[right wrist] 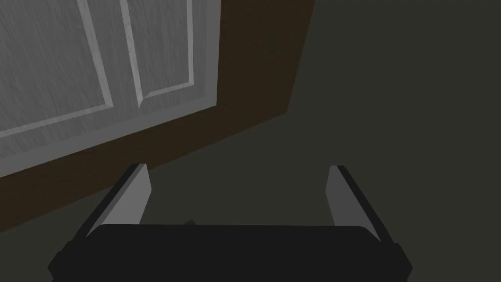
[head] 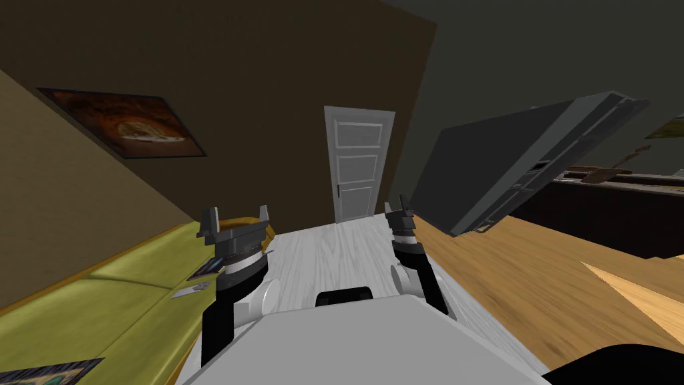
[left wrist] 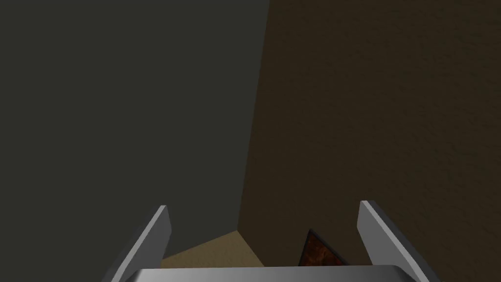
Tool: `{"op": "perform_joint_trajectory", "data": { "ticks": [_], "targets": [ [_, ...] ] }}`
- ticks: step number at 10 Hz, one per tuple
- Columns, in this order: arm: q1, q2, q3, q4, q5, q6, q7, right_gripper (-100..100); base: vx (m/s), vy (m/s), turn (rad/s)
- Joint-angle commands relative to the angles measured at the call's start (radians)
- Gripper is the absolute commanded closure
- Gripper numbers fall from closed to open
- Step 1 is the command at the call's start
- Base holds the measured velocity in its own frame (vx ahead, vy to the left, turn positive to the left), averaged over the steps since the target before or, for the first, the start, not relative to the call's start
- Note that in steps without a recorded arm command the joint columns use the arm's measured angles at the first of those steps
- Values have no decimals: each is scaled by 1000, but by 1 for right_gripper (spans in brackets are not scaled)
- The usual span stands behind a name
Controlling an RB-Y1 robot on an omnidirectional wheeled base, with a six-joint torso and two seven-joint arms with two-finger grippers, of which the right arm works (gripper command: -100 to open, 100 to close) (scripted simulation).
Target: Pull the door open
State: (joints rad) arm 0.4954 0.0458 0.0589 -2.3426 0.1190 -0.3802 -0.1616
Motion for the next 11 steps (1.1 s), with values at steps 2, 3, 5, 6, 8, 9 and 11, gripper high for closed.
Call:
{"op": "perform_joint_trajectory", "data": {
  "ticks": [2,3,5,6,8,9,11],
  "targets": [
    [-13,-23,-12,51,-25,-16,-40,-100,107,3,138],
    [-17,-31,-16,70,-34,-21,-55,-100,143,10,127],
    [-27,-44,-25,111,-53,-34,-86,-100,142,-7,132],
    [-30,-49,-28,124,-60,-38,-97,-100,102,-15,72],
    [-42,-62,-39,171,-83,-52,-133,-100,94,-8,133],
    [-42,-62,-39,171,-83,-52,-133,-100,90,-16,71],
    [-55,-76,-51,223,-108,-68,-173,-100,82,-9,102]
  ]
}}
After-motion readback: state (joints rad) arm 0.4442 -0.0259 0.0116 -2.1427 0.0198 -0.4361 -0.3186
